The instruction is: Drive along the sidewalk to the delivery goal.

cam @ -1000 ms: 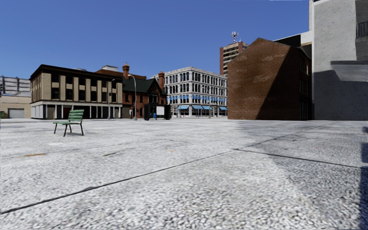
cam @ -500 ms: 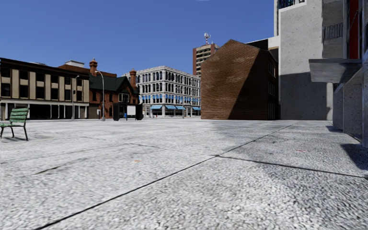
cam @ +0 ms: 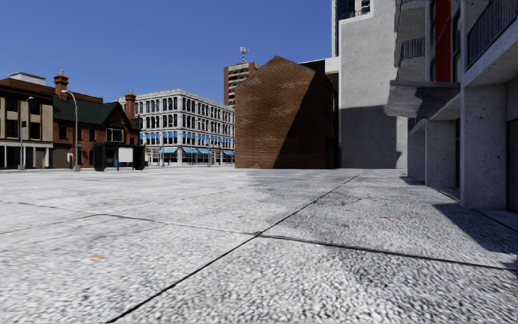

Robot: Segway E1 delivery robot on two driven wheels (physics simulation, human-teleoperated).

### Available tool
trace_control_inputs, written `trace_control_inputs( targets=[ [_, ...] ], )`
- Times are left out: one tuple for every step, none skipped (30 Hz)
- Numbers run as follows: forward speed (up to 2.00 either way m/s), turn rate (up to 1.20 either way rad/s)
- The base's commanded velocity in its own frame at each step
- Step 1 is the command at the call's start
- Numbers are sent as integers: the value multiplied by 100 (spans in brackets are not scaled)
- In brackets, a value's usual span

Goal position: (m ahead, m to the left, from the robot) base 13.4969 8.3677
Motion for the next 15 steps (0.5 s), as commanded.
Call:
trace_control_inputs(
  targets=[
    [159, 0],
    [159, 0],
    [159, 0],
    [159, 0],
    [159, 0],
    [159, 0],
    [159, 0],
    [159, 0],
    [159, 0],
    [159, 0],
    [159, 0],
    [159, 0],
    [159, 0],
    [159, 0],
    [159, 0]
  ],
)
